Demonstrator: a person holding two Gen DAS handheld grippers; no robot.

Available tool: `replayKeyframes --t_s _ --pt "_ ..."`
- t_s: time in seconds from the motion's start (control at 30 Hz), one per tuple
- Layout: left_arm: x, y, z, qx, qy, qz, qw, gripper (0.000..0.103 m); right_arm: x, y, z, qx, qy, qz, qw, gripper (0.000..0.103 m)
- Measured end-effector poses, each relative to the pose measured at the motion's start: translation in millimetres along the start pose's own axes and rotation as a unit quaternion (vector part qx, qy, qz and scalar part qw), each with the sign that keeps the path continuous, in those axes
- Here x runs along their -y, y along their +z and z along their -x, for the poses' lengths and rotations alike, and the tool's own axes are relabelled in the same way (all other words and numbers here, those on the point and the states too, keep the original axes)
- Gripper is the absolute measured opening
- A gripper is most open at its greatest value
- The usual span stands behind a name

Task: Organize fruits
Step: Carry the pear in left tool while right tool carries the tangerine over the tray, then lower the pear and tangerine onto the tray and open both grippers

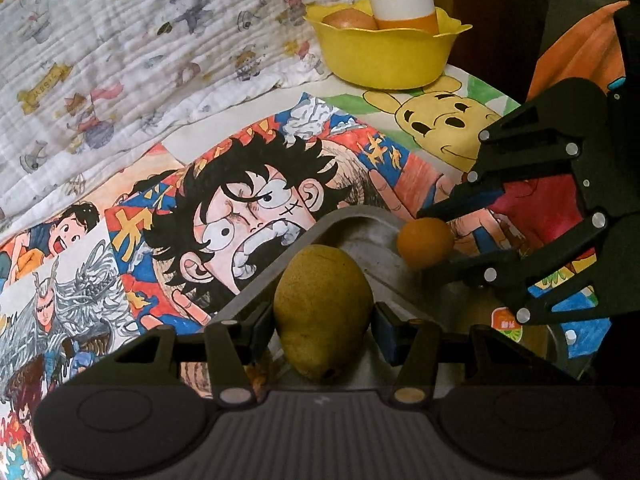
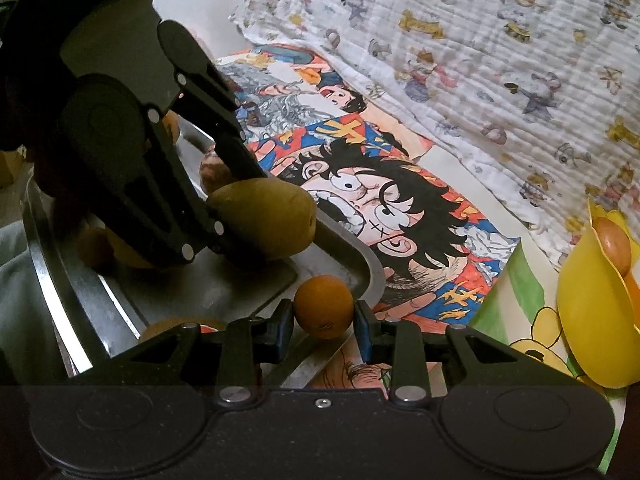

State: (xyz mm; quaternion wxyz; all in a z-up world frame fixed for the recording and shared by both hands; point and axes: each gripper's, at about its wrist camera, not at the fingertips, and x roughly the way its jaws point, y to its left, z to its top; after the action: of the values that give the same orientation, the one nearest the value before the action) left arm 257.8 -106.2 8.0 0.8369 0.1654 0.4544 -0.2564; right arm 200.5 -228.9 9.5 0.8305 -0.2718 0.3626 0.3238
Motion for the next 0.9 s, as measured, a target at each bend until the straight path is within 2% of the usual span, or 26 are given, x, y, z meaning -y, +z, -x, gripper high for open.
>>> replayKeyframes --t_s 0.23,0.7,0.9 --pt "-0.9 1.9 -0.7 -0.012 0.000 -0.005 0.9999 0.058 -0.5 3.6 -1.8 -0.015 -0.001 0.011 1.000 0.034" --pt "-2.3 3.8 -1.3 -0.019 -0.003 0.000 0.9998 0.058 -0.8 4.2 -2.6 -0.018 0.001 0.016 1.000 0.034" --pt "-3.4 4.2 -1.7 -0.023 -0.005 0.004 0.9997 0.058 -1.1 4.6 -1.8 -0.017 -0.002 0.017 1.000 0.038"
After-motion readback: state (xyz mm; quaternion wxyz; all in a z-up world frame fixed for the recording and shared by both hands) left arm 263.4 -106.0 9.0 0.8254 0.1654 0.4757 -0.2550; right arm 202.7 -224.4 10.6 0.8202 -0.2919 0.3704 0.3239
